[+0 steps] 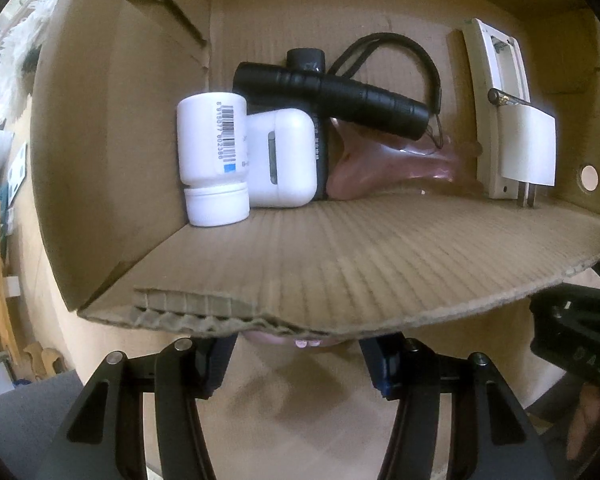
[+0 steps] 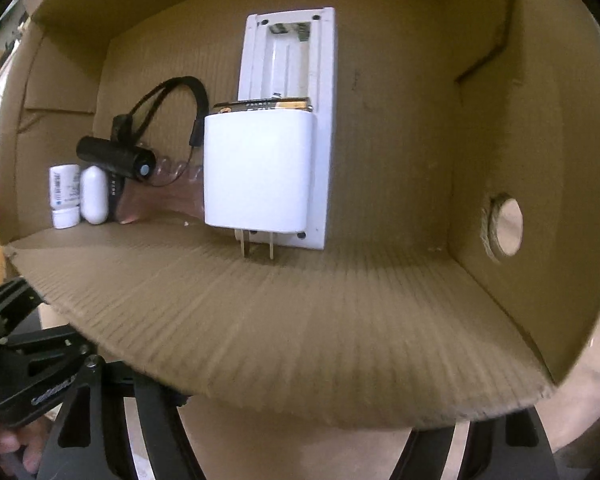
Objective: Organize rigid objects
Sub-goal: 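Grasp the pink Hello Kitty case with the left tool while the right tool grasps the white medicine jar, then lift the Hello Kitty case and medicine jar and carry them over the box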
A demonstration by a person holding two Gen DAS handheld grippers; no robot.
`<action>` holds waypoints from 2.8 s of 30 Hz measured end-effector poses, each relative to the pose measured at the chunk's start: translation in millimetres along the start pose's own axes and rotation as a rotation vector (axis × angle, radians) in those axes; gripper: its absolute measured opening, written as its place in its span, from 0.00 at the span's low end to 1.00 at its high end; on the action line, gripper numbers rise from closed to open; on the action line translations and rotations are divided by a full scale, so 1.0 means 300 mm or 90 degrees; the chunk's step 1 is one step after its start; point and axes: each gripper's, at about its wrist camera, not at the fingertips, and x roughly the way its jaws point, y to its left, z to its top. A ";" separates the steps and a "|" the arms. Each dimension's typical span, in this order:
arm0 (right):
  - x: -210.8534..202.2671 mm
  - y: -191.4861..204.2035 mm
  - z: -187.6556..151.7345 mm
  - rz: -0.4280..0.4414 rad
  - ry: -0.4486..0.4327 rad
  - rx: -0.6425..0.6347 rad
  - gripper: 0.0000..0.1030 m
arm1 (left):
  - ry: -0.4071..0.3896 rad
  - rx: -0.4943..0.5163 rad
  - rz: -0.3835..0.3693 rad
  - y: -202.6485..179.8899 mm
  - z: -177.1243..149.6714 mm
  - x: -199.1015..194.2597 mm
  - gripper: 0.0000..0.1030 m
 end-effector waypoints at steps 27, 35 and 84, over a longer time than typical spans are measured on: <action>-0.051 0.130 -0.115 -0.055 -0.042 -0.109 0.28 | -0.009 -0.012 0.029 0.020 -0.079 0.001 0.51; -0.126 0.162 -0.171 -0.029 -0.062 -0.098 0.28 | -0.020 -0.053 0.038 0.058 -0.161 -0.040 0.51; -0.472 -0.006 0.143 0.069 -0.368 -0.037 0.28 | -0.341 -0.030 0.084 0.016 0.196 -0.413 0.51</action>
